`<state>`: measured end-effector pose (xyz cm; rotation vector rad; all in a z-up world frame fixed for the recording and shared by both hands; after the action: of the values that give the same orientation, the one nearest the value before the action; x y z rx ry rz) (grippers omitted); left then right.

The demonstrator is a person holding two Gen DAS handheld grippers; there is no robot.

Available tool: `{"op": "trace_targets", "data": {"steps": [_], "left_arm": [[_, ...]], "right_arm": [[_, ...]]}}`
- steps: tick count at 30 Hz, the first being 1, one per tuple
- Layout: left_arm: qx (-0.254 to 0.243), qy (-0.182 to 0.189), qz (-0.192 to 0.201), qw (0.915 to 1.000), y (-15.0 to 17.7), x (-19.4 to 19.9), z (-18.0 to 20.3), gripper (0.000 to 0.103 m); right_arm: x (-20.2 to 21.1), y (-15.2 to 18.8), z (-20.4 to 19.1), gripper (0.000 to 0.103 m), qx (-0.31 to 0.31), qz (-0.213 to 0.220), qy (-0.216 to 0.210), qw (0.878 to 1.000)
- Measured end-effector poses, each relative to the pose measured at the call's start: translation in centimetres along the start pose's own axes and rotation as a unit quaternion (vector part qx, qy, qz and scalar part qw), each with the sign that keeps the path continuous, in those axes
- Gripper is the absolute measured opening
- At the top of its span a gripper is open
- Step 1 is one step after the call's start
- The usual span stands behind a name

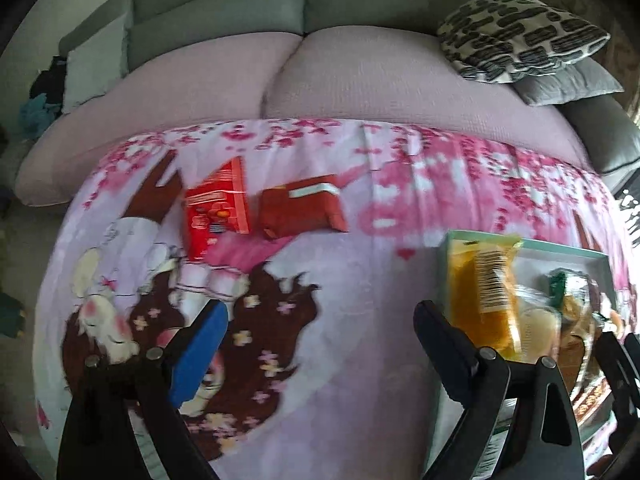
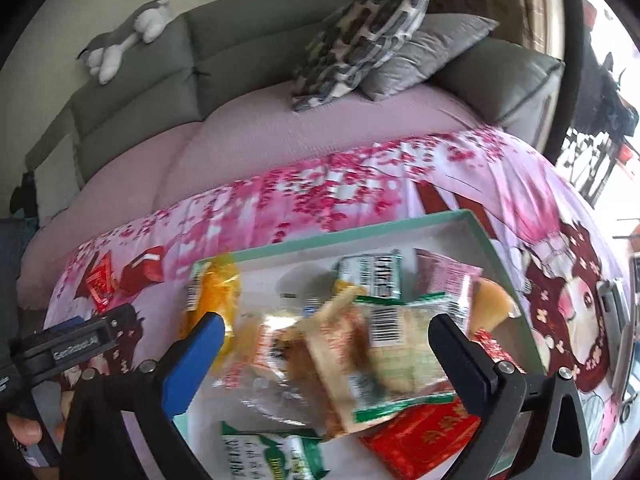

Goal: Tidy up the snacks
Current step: 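Move both grippers back to the two red packets on the bedspread, then grasp the red snack bag with the left gripper while the right grasps the red box packet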

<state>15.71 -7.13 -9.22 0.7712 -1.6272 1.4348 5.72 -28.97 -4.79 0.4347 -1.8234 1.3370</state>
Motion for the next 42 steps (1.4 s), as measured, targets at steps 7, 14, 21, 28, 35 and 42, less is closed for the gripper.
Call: {"op": "trace_targets", "data": {"steps": [7,14,21,28,35,42], "left_arm": [[0.029,-0.038,-0.007,0.9988,0.4,0.1,-4.6,0.094],[0.060,-0.048,-0.010,0.9970,0.6,0.1,-7.7,0.094],[0.078,-0.047,-0.001,0.9959,-0.2,-0.1,-9.6,0.094],[0.103,-0.013,0.048,0.9934,-2.9,0.1,-11.2,0.094],[0.155,0.020,0.062,0.9858,-4.4,-1.1,-14.1,0.094],[0.185,0.089,0.029,0.9783,-4.9,-3.9,-14.9,0.094]], "right_arm": [[0.1,0.6,-3.9,0.103,0.038,0.000,-0.022,0.999],[-0.6,1.7,-6.7,0.103,0.064,-0.013,-0.029,0.997],[-1.0,2.3,-8.7,0.103,0.080,-0.017,-0.040,0.996],[-1.2,1.3,-10.9,0.103,0.081,-0.002,-0.062,0.995],[-2.7,0.9,-15.0,0.103,0.088,-0.019,-0.096,0.991],[-5.8,0.0,-19.3,0.103,0.142,-0.027,-0.090,0.985]]}}
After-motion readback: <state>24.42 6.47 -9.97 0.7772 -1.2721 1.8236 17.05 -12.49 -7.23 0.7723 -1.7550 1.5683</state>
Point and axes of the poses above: each gripper's, at about its wrist camera, not at the fingertips, and x roughly against the way its jaws point, z to its right, y to its underside, the point moved 10 cm from there along -x, roughly the way its jaws point, and after that the axes turned 2 degrees about y, right-handed, at the moved point
